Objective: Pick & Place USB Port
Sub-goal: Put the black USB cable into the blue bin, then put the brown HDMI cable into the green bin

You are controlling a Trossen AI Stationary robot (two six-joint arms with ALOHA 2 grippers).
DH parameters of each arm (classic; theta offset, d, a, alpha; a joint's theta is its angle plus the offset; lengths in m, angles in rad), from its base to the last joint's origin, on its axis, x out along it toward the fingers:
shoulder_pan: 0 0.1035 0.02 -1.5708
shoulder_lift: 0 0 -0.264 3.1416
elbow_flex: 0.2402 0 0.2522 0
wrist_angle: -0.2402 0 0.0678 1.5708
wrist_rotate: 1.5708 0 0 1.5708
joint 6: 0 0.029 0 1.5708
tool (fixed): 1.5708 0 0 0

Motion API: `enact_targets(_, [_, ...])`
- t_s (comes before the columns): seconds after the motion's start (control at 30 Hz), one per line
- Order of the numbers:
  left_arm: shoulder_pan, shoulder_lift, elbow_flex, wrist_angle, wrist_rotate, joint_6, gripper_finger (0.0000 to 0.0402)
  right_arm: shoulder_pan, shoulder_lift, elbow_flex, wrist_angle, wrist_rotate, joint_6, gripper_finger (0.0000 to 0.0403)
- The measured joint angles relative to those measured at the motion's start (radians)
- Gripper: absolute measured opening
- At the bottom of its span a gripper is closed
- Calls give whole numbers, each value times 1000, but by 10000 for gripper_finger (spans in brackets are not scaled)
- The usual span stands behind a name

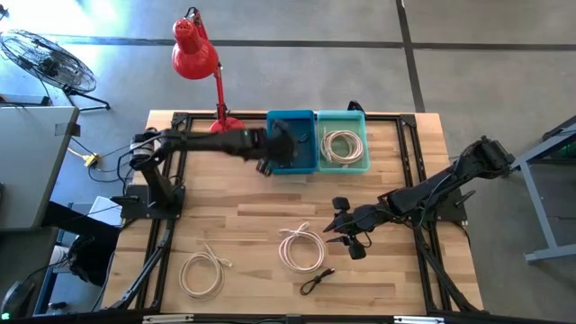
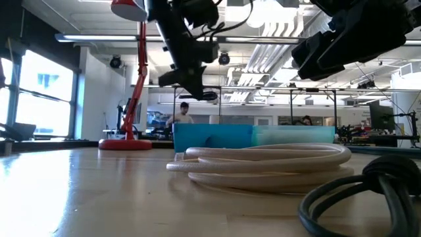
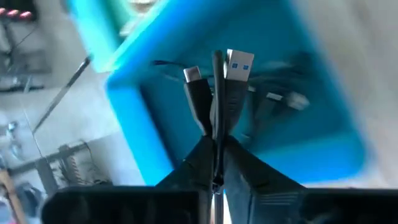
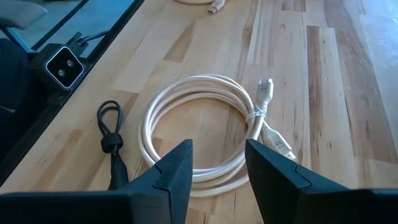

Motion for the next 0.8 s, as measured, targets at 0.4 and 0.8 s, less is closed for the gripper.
enact_targets(0.4, [114, 0, 0, 146, 237, -87, 128, 0, 0, 0, -28, 19, -29, 139])
enact_targets(0.8, [35, 0, 1, -42, 341, -236, 190, 0, 0, 0, -64, 34, -2, 139])
